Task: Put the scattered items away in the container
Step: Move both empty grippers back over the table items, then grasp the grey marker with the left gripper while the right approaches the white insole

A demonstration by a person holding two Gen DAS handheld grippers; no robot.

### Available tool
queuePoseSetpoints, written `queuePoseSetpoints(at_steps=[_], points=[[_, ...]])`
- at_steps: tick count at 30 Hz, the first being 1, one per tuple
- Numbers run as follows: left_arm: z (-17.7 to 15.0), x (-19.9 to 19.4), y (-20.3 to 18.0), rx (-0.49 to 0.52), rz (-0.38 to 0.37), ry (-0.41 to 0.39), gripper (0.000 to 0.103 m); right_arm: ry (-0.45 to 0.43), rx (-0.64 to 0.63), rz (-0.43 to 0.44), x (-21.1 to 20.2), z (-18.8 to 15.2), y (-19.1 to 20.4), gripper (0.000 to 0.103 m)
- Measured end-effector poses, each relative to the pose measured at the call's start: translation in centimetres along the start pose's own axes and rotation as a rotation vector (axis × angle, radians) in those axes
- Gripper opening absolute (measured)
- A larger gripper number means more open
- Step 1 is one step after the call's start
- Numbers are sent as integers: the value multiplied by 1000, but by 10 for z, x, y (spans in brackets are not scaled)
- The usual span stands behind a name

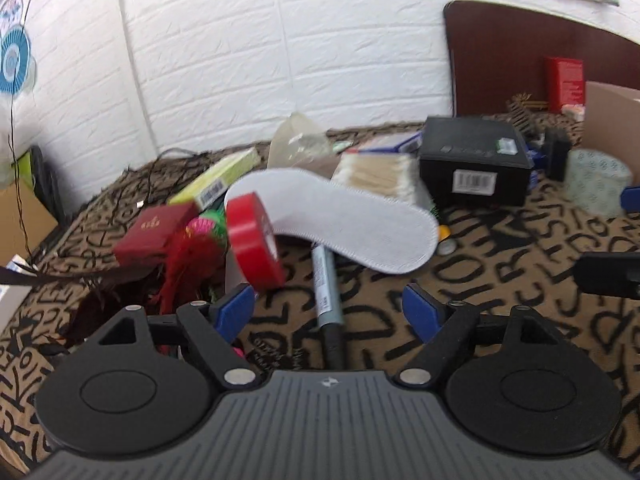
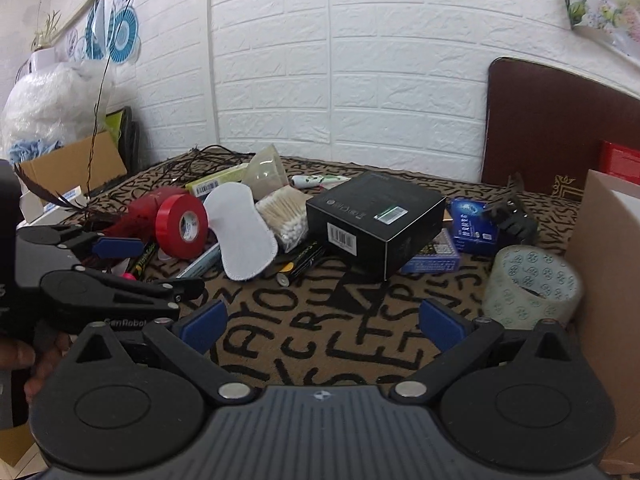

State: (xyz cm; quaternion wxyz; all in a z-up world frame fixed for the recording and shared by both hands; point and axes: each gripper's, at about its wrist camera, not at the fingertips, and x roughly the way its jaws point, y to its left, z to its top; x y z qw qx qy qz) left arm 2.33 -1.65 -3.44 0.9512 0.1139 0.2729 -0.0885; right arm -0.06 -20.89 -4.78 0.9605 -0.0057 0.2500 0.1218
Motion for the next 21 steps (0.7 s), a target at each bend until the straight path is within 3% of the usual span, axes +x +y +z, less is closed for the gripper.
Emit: queuePoseSetpoints(at_steps=[6,8,10,12,15,21], points=[[4,14,-14,24,-11,31,77,15,-18,-5,11,2,2,103],[4,16,-17,19,-39,24,63,18,-20,-9,15,4,2,103],[3,14,-16,0,-67,20,23,19,-23,-14,18,5,1,103],[1,9,-16,9,-77,16,17,18,-31,-14,21,6,2,103],[-6,1,-12,18,-97,11,17,12,-59,-3,28,11,6,103],[-17,0,-1,24,-77,10,17,6,-143,115,57,34,29,103]])
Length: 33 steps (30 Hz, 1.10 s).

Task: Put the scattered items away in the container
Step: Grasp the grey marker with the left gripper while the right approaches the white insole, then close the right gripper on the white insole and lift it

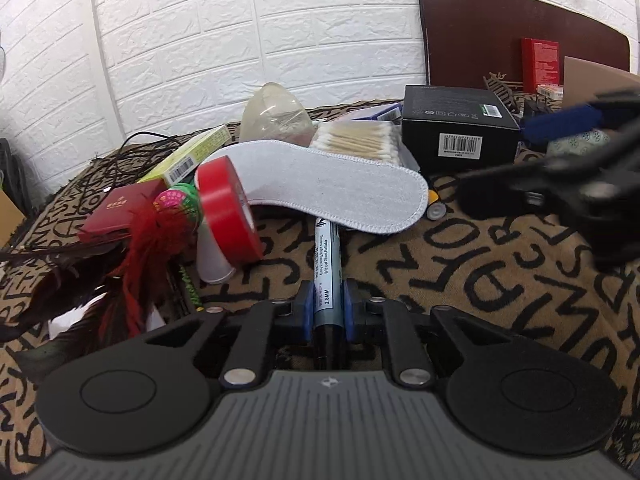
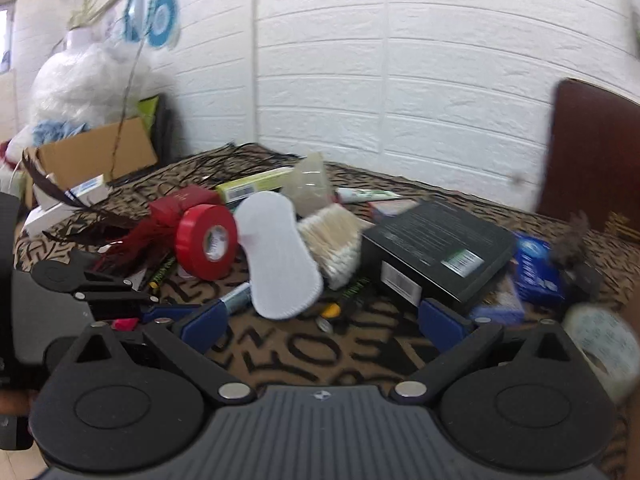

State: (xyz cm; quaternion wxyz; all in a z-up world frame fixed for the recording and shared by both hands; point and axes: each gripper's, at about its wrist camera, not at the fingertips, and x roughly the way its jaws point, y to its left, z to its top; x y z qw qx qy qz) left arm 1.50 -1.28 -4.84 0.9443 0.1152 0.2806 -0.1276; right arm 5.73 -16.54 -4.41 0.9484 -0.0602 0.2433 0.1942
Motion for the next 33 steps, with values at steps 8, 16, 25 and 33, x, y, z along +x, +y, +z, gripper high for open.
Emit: queuePoseSetpoints(at_steps=[8,16,25,33], points=[[0,13,17,-12,23,0,17,80,-238,23,67,30,30,102],[-3,14,32,-16,33,-1,20,143,-343,37,95,26,43,98],[-4,13,39,-47,36,0,22,170,-332,129,89,19,40,60],[-5,7,35,-27,57,13,23,172,-207,161,79,7,38,75]])
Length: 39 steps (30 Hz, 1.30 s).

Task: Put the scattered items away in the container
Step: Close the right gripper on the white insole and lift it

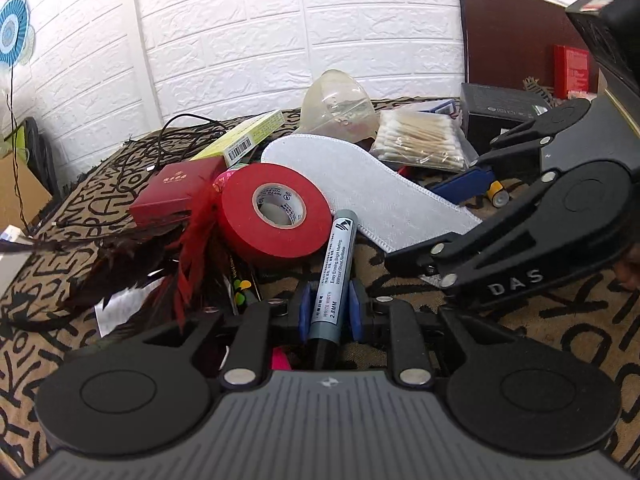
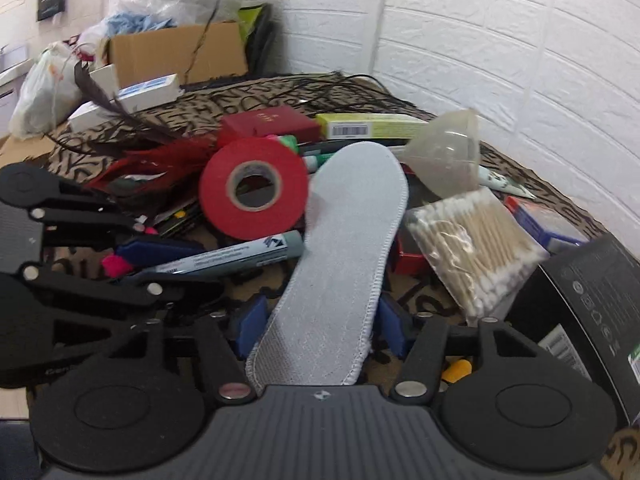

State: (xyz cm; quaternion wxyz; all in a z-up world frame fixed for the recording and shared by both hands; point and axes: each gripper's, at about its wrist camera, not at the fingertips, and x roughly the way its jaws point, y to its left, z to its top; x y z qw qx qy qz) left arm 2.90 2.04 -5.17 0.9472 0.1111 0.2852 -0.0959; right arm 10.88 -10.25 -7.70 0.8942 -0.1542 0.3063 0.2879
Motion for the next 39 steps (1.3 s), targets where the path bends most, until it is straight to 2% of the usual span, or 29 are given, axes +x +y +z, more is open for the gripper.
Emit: queuePoseSetpoints(at_steps=[1,3,5,9,12,13,15,16,17,18,21,24,28,33,36,39], points=[[0,0,-1,8,9,1,22,3,18,-31,2,1,0,81],[1,0,-1,15,24,11,23,5,44,-94,6,-1,-1,103],[1,0,2,9,23,18,23,-4,89,-111,7,-5,-3,103],[1,0,1,18,21,21,23,-23,98,-126,8,-6,-2,103],[1,0,0,27,26,21,23,4,97,-122,9,-4,-4,103],[1,0,-1,32,26,21,23,8,102,-99,8,-4,-7,102],[1,0,-3,50,32,17,23,8,162,-44,7,-5,-15,88],[1,0,-4,58,33,14,23,6,149,-45,5,-4,-13,82],[1,-1,-5,62,28,10,23,4,123,-47,0,-3,-9,63],[1,-3,-5,59,16,6,23,2,98,-53,-5,-2,-4,54],[2,-5,-6,35,-21,5,23,2,25,-76,-20,-6,7,54],[3,-5,-9,21,-42,4,23,-4,33,-88,-38,-17,3,54],[6,-12,-15,6,-87,-21,23,-53,50,-146,-74,-28,-4,54],[14,-13,-36,92,-82,-21,19,-83,44,-216,-112,-32,-15,54],[14,-2,-44,154,-48,37,22,-105,65,-228,-126,-35,-22,54],[14,4,-43,163,-47,52,20,-134,70,-244,-137,-40,-22,54]])
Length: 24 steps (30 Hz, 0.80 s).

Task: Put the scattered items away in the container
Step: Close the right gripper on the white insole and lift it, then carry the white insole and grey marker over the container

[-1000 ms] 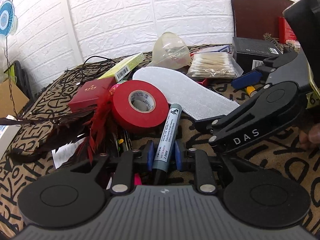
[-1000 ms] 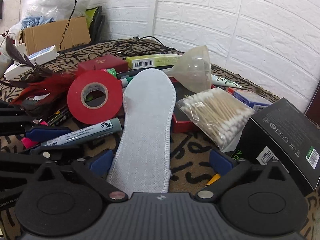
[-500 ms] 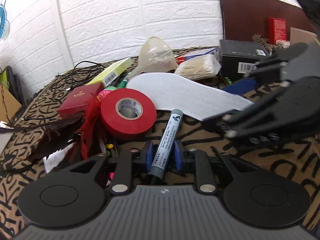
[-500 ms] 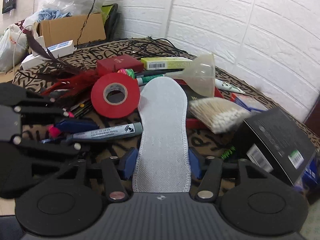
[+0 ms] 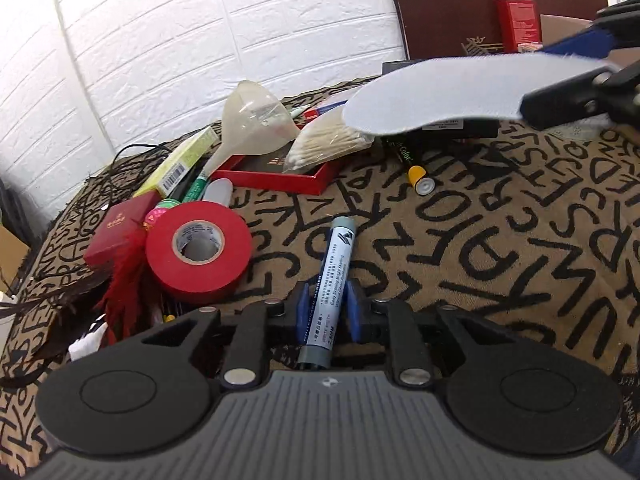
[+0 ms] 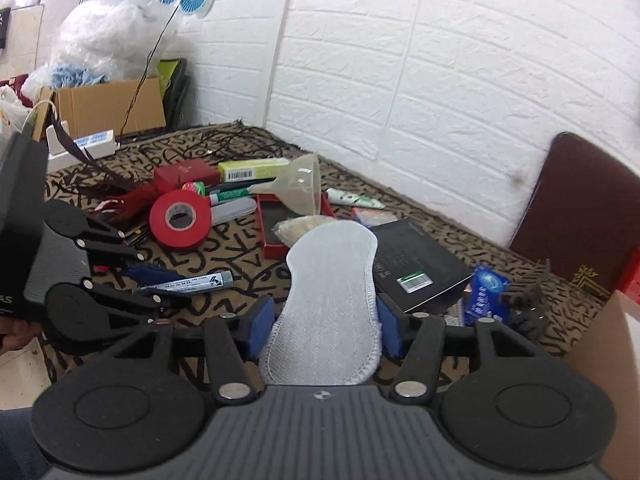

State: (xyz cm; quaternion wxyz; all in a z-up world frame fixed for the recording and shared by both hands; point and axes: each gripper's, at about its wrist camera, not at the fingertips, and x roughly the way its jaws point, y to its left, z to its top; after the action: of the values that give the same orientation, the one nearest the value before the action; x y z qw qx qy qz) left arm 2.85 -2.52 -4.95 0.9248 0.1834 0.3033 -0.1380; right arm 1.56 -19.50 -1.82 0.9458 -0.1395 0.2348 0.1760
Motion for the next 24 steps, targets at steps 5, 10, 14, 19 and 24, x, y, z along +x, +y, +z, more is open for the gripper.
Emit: queuePoseSetpoints(at_steps=[5,10,14,19,24], points=[[3,-5,9,-66,-83,-22,17,-28,-2,-19,-8,0,-1,54],[25,-34,2,-73,-131,-129,17,-58,-36,-70,-24,4,-8,45],[54,-43,-13,-47,-147,-178,17,-68,-37,-114,-35,9,-26,44],[66,-39,-24,-43,-120,-174,17,-46,62,-16,-29,5,-35,45],[40,-22,-25,-40,-76,-80,17,25,70,73,10,-6,-17,43]])
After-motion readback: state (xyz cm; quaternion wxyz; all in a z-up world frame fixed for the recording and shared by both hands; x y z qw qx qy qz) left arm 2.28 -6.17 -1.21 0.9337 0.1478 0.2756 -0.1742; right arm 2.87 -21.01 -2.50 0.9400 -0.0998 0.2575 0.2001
